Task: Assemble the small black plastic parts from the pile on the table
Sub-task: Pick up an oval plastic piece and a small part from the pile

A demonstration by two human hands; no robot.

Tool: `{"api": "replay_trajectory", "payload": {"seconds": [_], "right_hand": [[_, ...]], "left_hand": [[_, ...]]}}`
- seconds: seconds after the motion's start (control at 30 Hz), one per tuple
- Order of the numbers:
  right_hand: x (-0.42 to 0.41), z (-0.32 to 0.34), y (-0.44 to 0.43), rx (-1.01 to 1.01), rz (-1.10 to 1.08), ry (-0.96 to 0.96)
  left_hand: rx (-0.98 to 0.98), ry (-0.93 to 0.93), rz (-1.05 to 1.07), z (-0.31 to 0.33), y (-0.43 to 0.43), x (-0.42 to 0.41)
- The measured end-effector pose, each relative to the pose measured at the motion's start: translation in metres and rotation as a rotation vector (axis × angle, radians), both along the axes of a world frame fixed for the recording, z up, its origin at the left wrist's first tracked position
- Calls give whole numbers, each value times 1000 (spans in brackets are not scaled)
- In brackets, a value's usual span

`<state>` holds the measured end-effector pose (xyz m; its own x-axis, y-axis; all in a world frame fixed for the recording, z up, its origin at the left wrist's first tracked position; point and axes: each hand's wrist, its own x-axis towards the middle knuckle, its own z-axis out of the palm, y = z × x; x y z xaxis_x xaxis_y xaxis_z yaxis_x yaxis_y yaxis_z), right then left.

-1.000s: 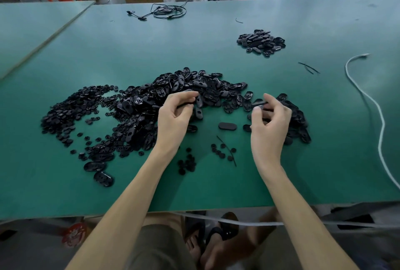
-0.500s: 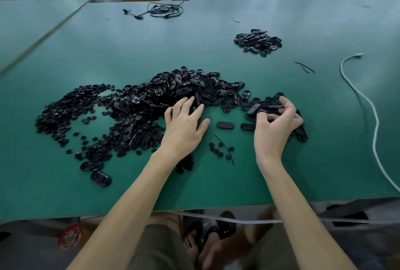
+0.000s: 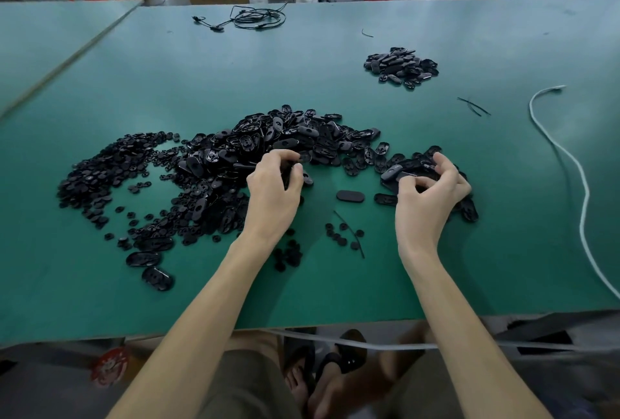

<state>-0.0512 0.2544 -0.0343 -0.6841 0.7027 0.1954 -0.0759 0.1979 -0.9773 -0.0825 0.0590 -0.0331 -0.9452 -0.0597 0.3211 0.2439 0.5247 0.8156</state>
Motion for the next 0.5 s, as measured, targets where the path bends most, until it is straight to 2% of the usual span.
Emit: {"api": "replay_trajectory", "payload": {"seconds": [0.1,0.2,0.33,0.5], "right_hand": [[3,3,-3,66,49,58],[4,4,-9,245,308,55],[6,-1,-18,566,672,49],[7,-5,-24,840,850,29]], "left_hand": [[146,15,16,2,-1,1],[237,19,5,4,-2,0],[623,-64,-43,10,-6,-3],[1173,-267,-212,14,-15,-9]]}}
